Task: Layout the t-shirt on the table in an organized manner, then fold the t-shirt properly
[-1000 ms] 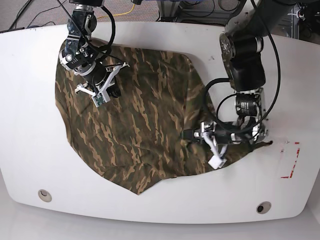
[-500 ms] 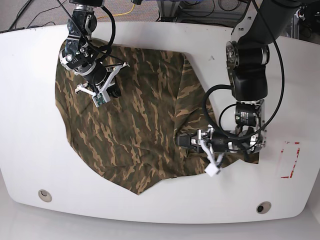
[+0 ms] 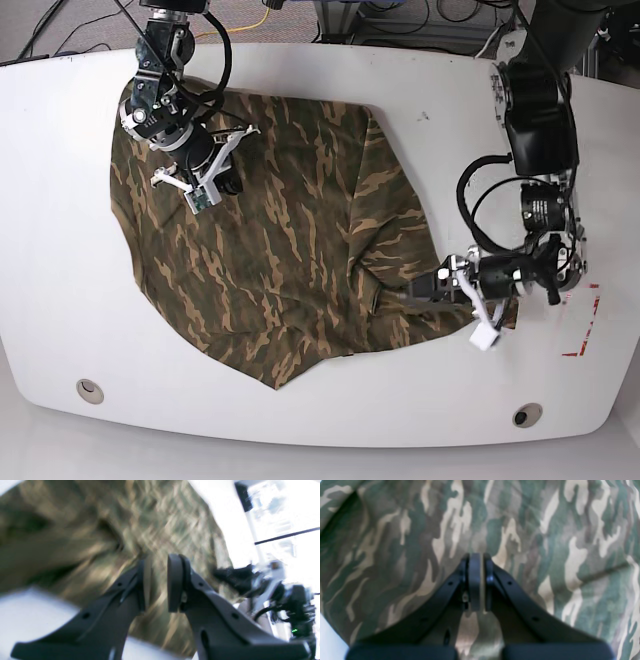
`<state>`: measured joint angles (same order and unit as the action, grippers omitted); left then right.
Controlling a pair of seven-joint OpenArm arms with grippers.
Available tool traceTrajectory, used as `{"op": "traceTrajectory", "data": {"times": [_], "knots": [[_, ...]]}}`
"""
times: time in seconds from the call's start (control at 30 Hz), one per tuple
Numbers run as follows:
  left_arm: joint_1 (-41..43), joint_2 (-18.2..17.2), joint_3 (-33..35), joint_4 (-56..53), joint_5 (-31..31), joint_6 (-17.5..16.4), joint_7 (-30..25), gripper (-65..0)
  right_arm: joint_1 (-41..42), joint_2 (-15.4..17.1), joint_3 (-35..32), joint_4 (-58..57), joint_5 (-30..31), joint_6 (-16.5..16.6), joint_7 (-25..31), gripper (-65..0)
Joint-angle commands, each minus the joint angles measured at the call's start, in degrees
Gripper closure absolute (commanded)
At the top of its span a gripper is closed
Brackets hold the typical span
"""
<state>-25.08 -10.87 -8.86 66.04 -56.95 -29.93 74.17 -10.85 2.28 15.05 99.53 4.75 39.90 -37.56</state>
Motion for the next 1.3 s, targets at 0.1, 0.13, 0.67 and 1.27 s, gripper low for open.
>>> {"op": "traceTrajectory", "data": {"times": [0.1,0.13,0.67,1.27], "knots": [[2.5,-1.4,-0.2,1.1,-1.6,-0.1,-0.2,-16.0,0.6,0.2,0.1,0.8,1.1,0.1,1.3,-2.7],[3.4,-1.4,-0.2,1.1,-1.6,-0.1,-0.3,-20.0,0.6,0.2,0.1,0.8,1.1,0.1,1.3,-2.7],[10.8,0.4,-0.3,1.3,-0.9,0.1,-8.5,-47.2,0.6,0.2,0.1,0.8,1.1,0.1,1.3,-2.7],[11.1,3.6,-0.4,-0.9,7.8,1.4,-8.9,-47.1,0.6,0.2,0.1,0.8,1.1,0.1,1.3,-2.7]]}}
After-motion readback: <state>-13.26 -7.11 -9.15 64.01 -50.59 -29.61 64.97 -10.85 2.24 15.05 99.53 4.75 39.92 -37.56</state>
